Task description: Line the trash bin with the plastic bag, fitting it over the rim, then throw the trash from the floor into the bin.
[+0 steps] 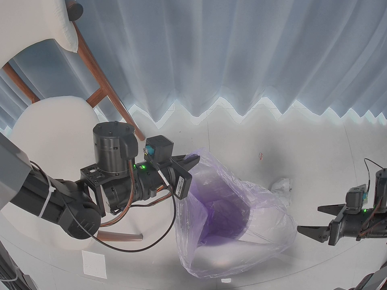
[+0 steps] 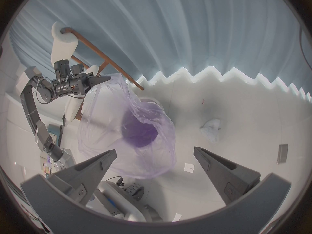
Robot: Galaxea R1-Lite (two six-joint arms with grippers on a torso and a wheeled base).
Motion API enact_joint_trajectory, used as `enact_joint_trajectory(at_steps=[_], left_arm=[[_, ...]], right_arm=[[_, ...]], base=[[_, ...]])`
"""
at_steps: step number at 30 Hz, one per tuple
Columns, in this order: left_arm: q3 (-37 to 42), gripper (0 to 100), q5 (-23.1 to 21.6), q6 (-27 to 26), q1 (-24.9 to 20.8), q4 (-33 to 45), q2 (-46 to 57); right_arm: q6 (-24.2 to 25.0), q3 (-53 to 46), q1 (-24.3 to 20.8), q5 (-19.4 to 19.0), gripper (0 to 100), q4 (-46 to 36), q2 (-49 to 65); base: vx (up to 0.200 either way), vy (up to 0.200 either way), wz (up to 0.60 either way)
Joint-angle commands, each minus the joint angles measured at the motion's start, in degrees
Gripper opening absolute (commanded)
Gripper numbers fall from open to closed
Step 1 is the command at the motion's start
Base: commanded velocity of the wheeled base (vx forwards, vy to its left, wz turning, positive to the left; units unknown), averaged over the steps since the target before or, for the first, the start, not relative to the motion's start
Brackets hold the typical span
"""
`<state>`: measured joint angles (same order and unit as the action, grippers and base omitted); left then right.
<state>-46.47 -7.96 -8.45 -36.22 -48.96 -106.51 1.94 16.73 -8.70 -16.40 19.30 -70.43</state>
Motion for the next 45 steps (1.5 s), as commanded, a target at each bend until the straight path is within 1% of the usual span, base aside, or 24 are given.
enact_joint_trajectory(at_steps=[1,5,9,13,16,17,20,23,29,30,33,39,43,44,45], left_arm=[[0.1,0,1.5,-0.3,-0.4,0.1,0.1],[0.2,0,2.5,0.2,-0.5,0.1,-0.2],[0.1,0,2.5,0.3,-0.4,0.0,-0.3],[0.1,0,2.5,0.4,-0.3,-0.3,-0.4],[0.2,0,2.5,0.4,-0.1,-0.3,-0.5],[0.2,0,2.5,0.4,0.1,-0.3,-0.5],[0.2,0,2.5,0.4,0.4,-0.4,-0.5],[0.6,0,2.5,0.4,0.5,-0.4,-0.6],[1.6,0,2.6,0.3,1.2,-0.7,-1.2],[1.5,0,2.6,0.3,1.3,-0.8,-1.7],[1.2,0,2.6,0.3,1.3,-0.8,-2.2],[0.7,0,2.6,0.3,1.7,-0.9,-3.3],[-0.4,0,2.7,0.3,3.6,0.0,-3.6],[-0.4,0,2.7,0.3,3.6,0.0,-3.6],[-2.4,0,2.8,0.1,5.3,0.2,-5.3]], right_arm=[[-2.2,-1.7,-0.1,-2.1,100,6.0,-11.0],[-4.9,-2.2,-0.1,-2.4,100,9.2,-14.7],[-5.1,-1.9,0.0,-2.1,100,13.9,-18.8],[-5.4,-2.0,0.0,-0.7,100,21.7,-24.8],[-6.0,-2.0,0.0,-0.6,100,26.8,-28.5],[-6.7,-2.0,0.0,-0.6,100,30.4,-30.6],[-7.1,-1.9,0.0,-0.6,100,35.6,-33.8],[-7.1,-2.0,0.0,-0.6,100,37.5,-35.2],[-7.1,-1.8,0.0,-0.6,100,37.6,-35.6],[-7.1,-1.5,0.0,-0.7,0,37.6,-35.8],[-7.0,-0.9,0.0,-0.7,0,37.7,-36.4],[-5.8,3.8,0.1,-0.8,0,38.4,-36.9],[-1.6,8.3,0.1,-0.9,0,38.4,-37.9],[-1.6,8.3,0.1,-0.9,0,38.4,-37.9],[0.3,11.9,0.1,-0.9,0,37.9,-38.9]], base=[[0.0,0.0,0.0],[0.0,0.0,0.0],[0.0,0.0,0.0],[0.0,0.0,0.0],[0.0,0.0,0.0],[0.0,0.0,0.0],[0.0,0.0,0.0],[0.0,0.0,0.0],[0.0,0.0,0.0],[0.0,0.0,0.0],[0.0,0.0,0.0],[0.0,0.0,0.0],[0.0,0.0,0.0],[0.0,0.0,0.0],[0.0,0.0,0.0]])
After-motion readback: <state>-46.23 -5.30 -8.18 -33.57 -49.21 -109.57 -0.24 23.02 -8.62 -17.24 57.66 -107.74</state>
